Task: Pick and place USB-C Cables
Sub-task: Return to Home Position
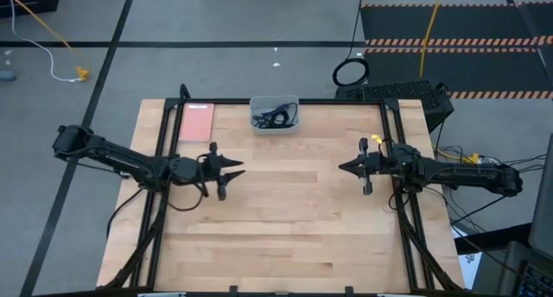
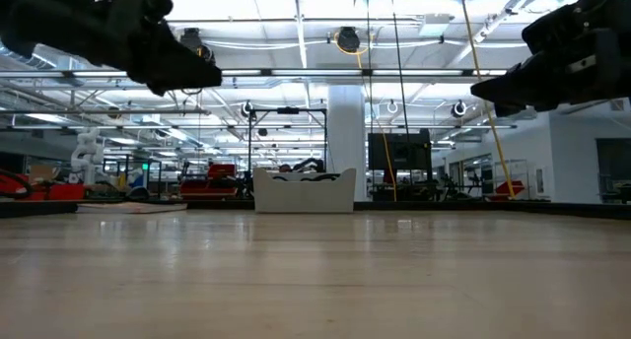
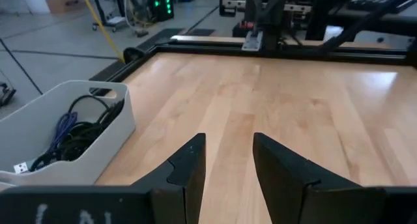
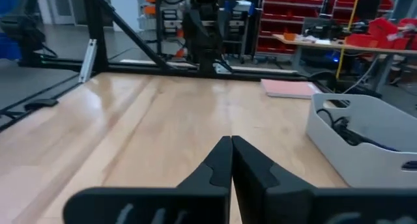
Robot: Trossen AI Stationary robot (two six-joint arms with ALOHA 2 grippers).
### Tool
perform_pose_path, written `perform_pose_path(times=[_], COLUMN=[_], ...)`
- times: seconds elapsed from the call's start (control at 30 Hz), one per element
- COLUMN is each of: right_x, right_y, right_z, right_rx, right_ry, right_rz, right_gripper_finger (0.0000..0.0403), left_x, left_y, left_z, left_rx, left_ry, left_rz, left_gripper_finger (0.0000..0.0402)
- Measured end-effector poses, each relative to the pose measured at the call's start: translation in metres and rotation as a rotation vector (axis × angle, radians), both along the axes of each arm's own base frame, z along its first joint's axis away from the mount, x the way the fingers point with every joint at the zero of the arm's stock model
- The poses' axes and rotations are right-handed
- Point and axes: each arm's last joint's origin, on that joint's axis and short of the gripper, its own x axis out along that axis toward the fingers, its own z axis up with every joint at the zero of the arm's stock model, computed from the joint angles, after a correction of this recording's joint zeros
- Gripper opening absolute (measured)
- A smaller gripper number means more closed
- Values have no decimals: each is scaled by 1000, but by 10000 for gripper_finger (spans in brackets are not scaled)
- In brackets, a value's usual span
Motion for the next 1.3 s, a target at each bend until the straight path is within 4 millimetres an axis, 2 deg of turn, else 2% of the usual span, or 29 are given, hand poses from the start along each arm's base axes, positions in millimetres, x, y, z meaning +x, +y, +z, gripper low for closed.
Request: perform_pose_path(times=[0.13, 0.37, 0.43, 0.7, 1.03, 1.17, 1.3], right_x=[0, -1, -1, -1, -3, -5, -8], right_y=[1, 2, 2, 2, 2, -1, 0], right_z=[0, -1, -1, -2, 0, -2, 2], right_rx=[22, 39, 38, 33, 28, 31, 29], right_ry=[2, 12, 13, 22, 1, 19, -19], right_rz=[26, 34, 34, 33, 25, -76, -71], right_gripper_finger=[0, 0, 0, 0, 0, 0, 0], left_x=[-18, -42, -47, -60, -63, -63, -63], left_y=[3, 7, 7, 9, 9, 9, 9], left_z=[-6, -19, -23, -37, -35, -35, -35], left_rx=[-9, -11, -12, -9, 11, 26, 27], left_ry=[-50, -154, -170, -183, -190, -188, -188], left_rz=[-4, -53, -82, -99, -102, -103, -103], left_gripper_finger=[106, 20, 6, 9, 16, 4, 13])
